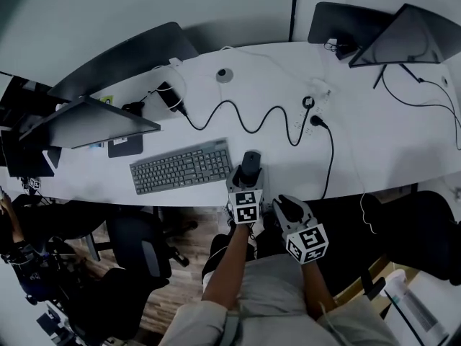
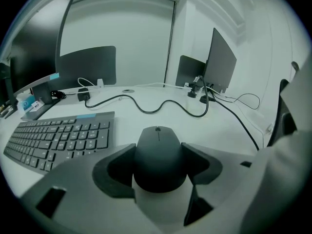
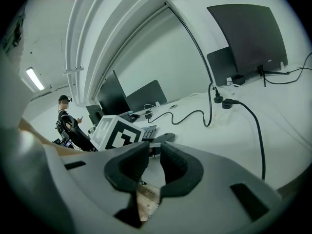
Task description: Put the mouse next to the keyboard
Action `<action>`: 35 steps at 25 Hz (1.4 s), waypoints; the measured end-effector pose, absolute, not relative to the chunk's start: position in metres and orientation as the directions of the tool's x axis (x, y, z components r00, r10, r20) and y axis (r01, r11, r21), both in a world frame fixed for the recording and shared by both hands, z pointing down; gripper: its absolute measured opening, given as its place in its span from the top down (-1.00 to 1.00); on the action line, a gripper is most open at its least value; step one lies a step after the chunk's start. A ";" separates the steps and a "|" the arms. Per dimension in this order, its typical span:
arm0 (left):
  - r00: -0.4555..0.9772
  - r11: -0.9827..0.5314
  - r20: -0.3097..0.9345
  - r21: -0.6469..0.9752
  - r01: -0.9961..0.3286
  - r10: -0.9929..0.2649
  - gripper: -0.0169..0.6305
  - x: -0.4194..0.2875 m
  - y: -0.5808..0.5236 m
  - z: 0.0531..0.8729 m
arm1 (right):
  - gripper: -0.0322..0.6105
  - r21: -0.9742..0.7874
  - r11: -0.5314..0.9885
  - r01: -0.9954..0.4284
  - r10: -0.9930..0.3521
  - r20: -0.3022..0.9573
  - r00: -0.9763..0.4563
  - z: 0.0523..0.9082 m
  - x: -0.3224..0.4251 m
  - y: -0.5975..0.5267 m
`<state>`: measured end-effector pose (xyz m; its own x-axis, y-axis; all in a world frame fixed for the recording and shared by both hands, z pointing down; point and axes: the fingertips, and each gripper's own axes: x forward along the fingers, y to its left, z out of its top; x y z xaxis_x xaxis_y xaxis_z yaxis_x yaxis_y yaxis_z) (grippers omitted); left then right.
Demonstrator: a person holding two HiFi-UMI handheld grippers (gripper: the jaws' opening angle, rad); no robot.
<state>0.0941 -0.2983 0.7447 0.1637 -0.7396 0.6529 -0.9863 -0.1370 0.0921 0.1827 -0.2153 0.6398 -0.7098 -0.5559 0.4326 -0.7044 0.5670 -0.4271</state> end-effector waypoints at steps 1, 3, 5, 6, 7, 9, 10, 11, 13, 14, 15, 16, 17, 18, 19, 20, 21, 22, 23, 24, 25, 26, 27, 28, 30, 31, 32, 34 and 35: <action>0.163 -0.136 0.657 0.092 -0.986 -0.736 0.02 0.094 -0.298 0.746 | 0.68 -0.430 0.561 -0.707 -0.556 0.437 -0.707 0.642 0.186 -0.214; 0.160 -0.138 0.665 0.086 -0.987 -0.730 0.02 0.094 -0.297 0.749 | 0.70 -0.433 0.552 -0.712 -0.556 0.446 -0.702 0.645 0.192 -0.212; 0.156 -0.142 0.668 0.076 -0.987 -0.728 0.02 0.095 -0.298 0.751 | 0.80 -0.427 0.554 -0.715 -0.552 0.454 -0.699 0.646 0.198 -0.211; 0.156 -0.145 0.668 0.073 -0.987 -0.728 0.02 0.096 -0.298 0.752 | 0.86 -0.423 0.558 -0.714 -0.548 0.458 -0.700 0.645 0.200 -0.210; 0.156 -0.148 0.670 0.070 -0.987 -0.726 0.02 0.097 -0.299 0.752 | 0.87 -0.419 0.563 -0.712 -0.544 0.461 -0.701 0.644 0.202 -0.209; 0.158 -0.155 0.676 0.065 -0.986 -0.720 0.02 0.100 -0.300 0.753 | 0.87 -0.407 0.568 -0.715 -0.543 0.468 -0.698 0.639 0.206 -0.209; 0.160 -0.160 0.681 0.063 -0.985 -0.715 0.02 0.101 -0.300 0.753 | 0.88 -0.399 0.568 -0.720 -0.547 0.471 -0.692 0.636 0.208 -0.209; 0.161 -0.164 0.686 0.061 -0.985 -0.710 0.02 0.101 -0.300 0.754 | 0.88 -0.390 0.567 -0.725 -0.552 0.474 -0.686 0.633 0.208 -0.210; 0.165 -0.171 0.695 0.061 -0.983 -0.700 0.02 0.100 -0.301 0.755 | 0.87 -0.371 0.573 -0.731 -0.558 0.477 -0.679 0.627 0.206 -0.212; 0.169 -0.173 0.698 0.065 -0.983 -0.696 0.02 0.099 -0.301 0.755 | 0.87 -0.360 0.579 -0.731 -0.559 0.478 -0.678 0.623 0.204 -0.212; 0.175 -0.175 0.698 0.072 -0.982 -0.695 0.02 0.098 -0.301 0.754 | 0.88 -0.349 0.585 -0.732 -0.560 0.479 -0.676 0.620 0.203 -0.212; 0.182 -0.176 0.696 0.081 -0.981 -0.695 0.01 0.097 -0.300 0.753 | 0.87 -0.336 0.589 -0.735 -0.564 0.482 -0.671 0.616 0.202 -0.212; 0.191 -0.178 0.693 0.091 -0.980 -0.695 0.01 0.096 -0.299 0.752 | 0.88 -0.322 0.587 -0.742 -0.572 0.484 -0.662 0.612 0.203 -0.211; 0.200 -0.180 0.688 0.101 -0.978 -0.697 0.01 0.095 -0.297 0.749 | 0.88 -0.310 0.581 -0.753 -0.584 0.486 -0.650 0.609 0.204 -0.210; 0.209 -0.183 0.681 0.111 -0.977 -0.702 0.01 0.094 -0.295 0.745 | 0.88 -0.299 0.570 -0.765 -0.598 0.487 -0.636 0.606 0.205 -0.209; 0.219 -0.188 0.671 0.120 -0.975 -0.708 0.01 0.094 -0.293 0.739 | 0.87 -0.292 0.556 -0.778 -0.613 0.489 -0.621 0.605 0.207 -0.207; 0.230 -0.196 0.658 0.126 -0.972 -0.717 0.01 0.092 -0.290 0.732 | 0.88 -0.288 0.538 -0.792 -0.627 0.491 -0.605 0.604 0.207 -0.205; 0.241 -0.206 0.645 0.131 -0.970 -0.725 0.01 0.090 -0.287 0.725 | 0.88 -0.287 0.518 -0.806 -0.641 0.494 -0.588 0.604 0.208 -0.203; 0.252 -0.215 0.633 0.136 -0.967 -0.732 0.01 0.088 -0.282 0.718 | 0.88 -0.290 0.493 -0.820 -0.654 0.498 -0.570 0.604 0.209 -0.200; 0.262 -0.222 0.621 0.143 -0.964 -0.739 0.01 0.085 -0.277 0.710 | 0.87 -0.296 0.468 -0.833 -0.665 0.503 -0.552 0.606 0.210 -0.197; 0.272 -0.228 0.608 0.150 -0.962 -0.746 0.01 0.081 -0.271 0.703 | 0.88 -0.300 0.445 -0.844 -0.672 0.510 -0.536 0.609 0.210 -0.194; 0.279 -0.234 0.595 0.155 -0.960 -0.753 0.01 0.074 -0.265 0.694 | 0.88 -0.300 0.427 -0.853 -0.676 0.521 -0.521 0.612 0.208 -0.190; 0.286 -0.240 0.584 0.157 -0.958 -0.760 0.01 0.065 -0.257 0.687 | 0.87 -0.296 0.416 -0.860 -0.677 0.531 -0.510 0.615 0.202 -0.186; 0.291 -0.246 0.573 0.158 -0.956 -0.766 0.01 0.053 -0.249 0.679 | 0.88 -0.291 0.414 -0.862 -0.676 0.536 -0.506 0.617 0.193 -0.181; 0.316 -0.259 0.545 0.180 -0.949 -0.777 0.01 0.026 -0.234 0.663 | 0.88 -0.284 0.426 -0.859 -0.678 0.528 -0.511 0.616 0.168 -0.172; 0.348 -0.276 0.532 0.213 -0.937 -0.772 0.01 0.015 -0.224 0.656 | 0.88 -0.282 0.430 -0.858 -0.683 0.520 -0.513 0.614 0.155 -0.168; 0.393 -0.301 0.519 0.256 -0.919 -0.759 0.01 0.007 -0.213 0.648 | 0.87 -0.278 0.432 -0.858 -0.688 0.514 -0.513 0.612 0.143 -0.163; 0.470 -0.357 0.485 0.311 -0.881 -0.738 0.01 -0.006 -0.188 0.634 | 0.88 -0.265 0.439 -0.859 -0.689 0.514 -0.511 0.613 0.123 -0.152; 0.483 -0.375 0.471 0.309 -0.874 -0.738 0.02 -0.014 -0.176 0.628 | 0.88 -0.259 0.444 -0.858 -0.686 0.517 -0.511 0.614 0.115 -0.145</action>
<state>-0.0144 -0.1764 0.6279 0.4832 -0.7382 0.4707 -0.8740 -0.3750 0.3091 0.1147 -0.1452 0.6143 -0.5114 -0.6865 0.5169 -0.8577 0.4444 -0.2585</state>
